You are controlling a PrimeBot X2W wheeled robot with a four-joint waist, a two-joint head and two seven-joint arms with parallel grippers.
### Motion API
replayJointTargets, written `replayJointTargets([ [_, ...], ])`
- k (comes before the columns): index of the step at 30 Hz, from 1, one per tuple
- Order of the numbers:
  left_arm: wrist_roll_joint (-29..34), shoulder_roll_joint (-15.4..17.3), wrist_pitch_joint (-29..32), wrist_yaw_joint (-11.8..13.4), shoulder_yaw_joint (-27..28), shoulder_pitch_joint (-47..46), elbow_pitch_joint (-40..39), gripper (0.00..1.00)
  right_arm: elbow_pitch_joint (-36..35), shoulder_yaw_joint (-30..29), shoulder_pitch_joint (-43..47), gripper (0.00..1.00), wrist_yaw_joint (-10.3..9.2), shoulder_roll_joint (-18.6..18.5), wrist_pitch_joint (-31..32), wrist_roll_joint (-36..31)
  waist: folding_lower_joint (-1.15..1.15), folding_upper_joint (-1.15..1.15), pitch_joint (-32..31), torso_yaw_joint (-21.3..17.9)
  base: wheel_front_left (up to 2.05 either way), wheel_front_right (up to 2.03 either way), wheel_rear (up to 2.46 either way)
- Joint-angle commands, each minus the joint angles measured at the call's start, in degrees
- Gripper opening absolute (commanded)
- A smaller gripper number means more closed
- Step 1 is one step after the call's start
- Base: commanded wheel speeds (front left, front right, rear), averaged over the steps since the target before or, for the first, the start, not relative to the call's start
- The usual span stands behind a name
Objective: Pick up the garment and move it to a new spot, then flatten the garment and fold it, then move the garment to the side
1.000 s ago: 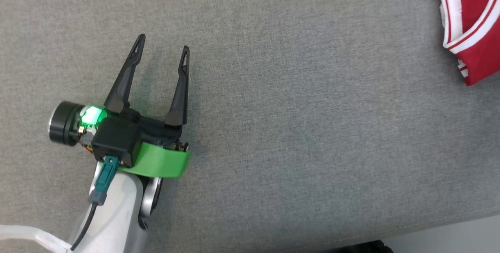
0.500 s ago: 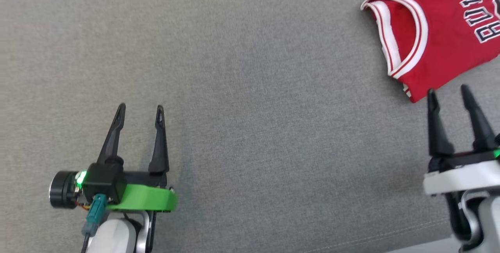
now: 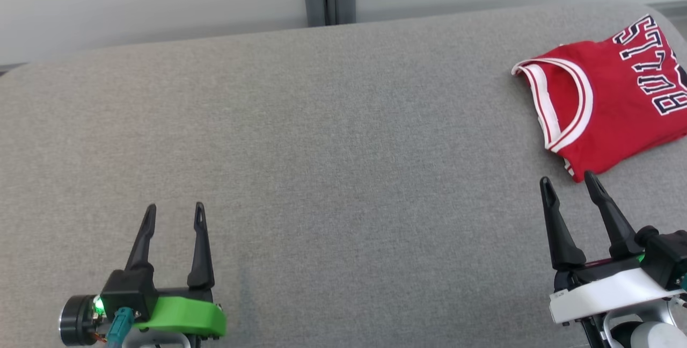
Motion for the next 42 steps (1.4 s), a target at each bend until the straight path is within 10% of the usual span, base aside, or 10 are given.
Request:
replayJointTargets([
  [1,-0.4,0.4,-0.1,-0.3,0.1,1.4,0.3,1.0,-0.5,-0.1,1.1,1.0,0.0,0.1,0.5,-0.5,0.0,0.0,-2.9,2.0,0.0,0.0,0.0],
  [38,-1.9,-0.3,-0.5,-2.0,-0.2,2.5,3.5,1.0,-2.4,0.6,5.5,1.0,0.0,-0.9,2.1,-0.1,0.0,0.0,-6.3,1.6,0.0,0.0,0.0],
  [39,-1.5,-0.3,-0.3,-1.9,-0.3,2.9,3.6,0.0,-2.2,0.7,5.3,0.0,0.0,-0.7,2.3,-0.4,0.0,0.0,-6.3,1.6,0.0,0.0,0.0],
  [42,-2.1,-0.6,0.1,-2.0,-0.4,3.1,4.8,0.0,-1.0,0.9,5.5,0.0,0.0,-0.3,2.3,0.2,0.0,0.0,-6.3,1.6,0.0,0.0,0.0],
])
